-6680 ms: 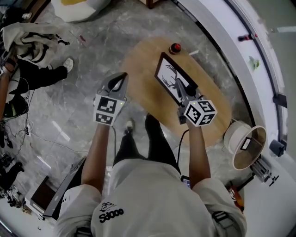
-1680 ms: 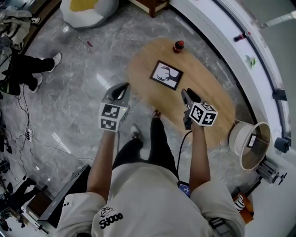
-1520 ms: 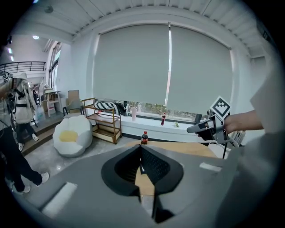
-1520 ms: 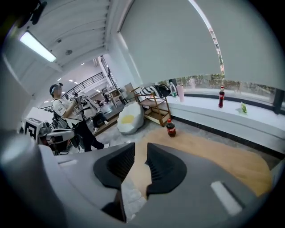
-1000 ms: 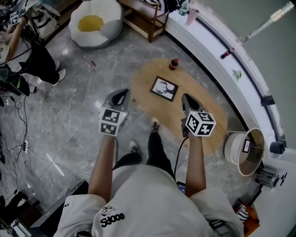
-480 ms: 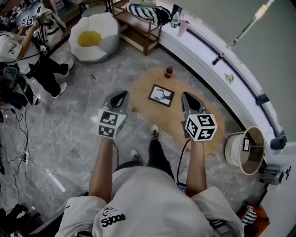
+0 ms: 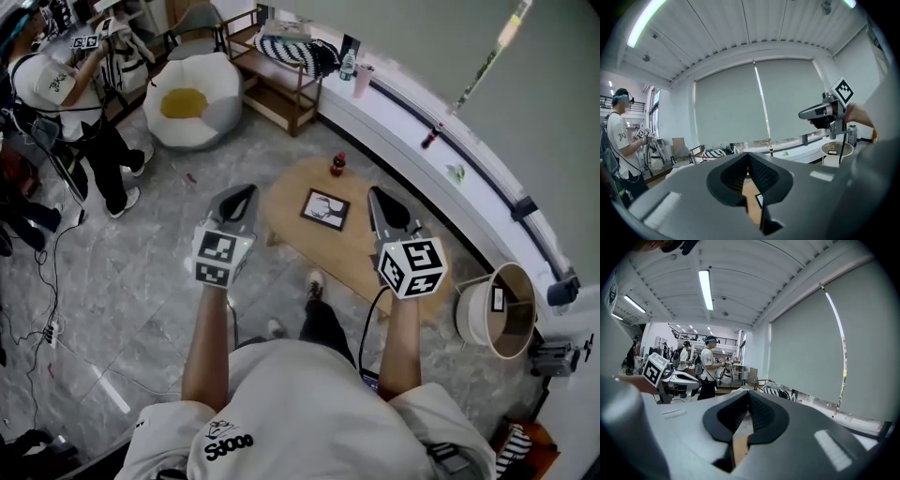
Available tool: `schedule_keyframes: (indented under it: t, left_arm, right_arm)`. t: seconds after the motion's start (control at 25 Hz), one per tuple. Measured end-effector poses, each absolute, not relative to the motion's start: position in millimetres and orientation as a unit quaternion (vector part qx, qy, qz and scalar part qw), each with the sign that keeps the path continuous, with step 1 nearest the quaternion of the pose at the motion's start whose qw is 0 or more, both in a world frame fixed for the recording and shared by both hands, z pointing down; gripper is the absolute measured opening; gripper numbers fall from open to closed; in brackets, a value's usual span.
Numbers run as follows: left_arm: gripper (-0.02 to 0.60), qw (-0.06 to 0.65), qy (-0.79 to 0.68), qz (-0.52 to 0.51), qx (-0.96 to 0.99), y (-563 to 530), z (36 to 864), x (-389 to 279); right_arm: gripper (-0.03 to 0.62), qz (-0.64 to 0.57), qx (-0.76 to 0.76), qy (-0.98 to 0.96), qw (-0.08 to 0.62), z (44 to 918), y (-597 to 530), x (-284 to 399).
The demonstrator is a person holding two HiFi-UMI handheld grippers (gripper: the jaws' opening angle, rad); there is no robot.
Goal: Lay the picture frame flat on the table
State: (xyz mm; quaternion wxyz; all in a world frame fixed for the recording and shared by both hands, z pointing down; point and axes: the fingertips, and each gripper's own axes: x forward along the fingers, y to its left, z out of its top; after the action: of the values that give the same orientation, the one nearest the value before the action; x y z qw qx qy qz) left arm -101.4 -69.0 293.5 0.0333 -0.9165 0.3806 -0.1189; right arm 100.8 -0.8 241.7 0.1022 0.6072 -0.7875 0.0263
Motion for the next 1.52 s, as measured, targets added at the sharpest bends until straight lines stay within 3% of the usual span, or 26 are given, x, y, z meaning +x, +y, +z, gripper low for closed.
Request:
schedule_keyframes:
  t: [0.92,1.52]
  left_arm:
    - [0.011,0.108,0.373,-0.061,-0.919,-11,189,-115]
    - [0.012,0.109,0.368,-0.063,-0.921,-12,188,-114]
  right_arm:
    - [0.002,-0.053,0.562,-0.821,0.088,158,40,44]
    - [0.002,-0.047,0.554,-0.826,0.093,164,31,39]
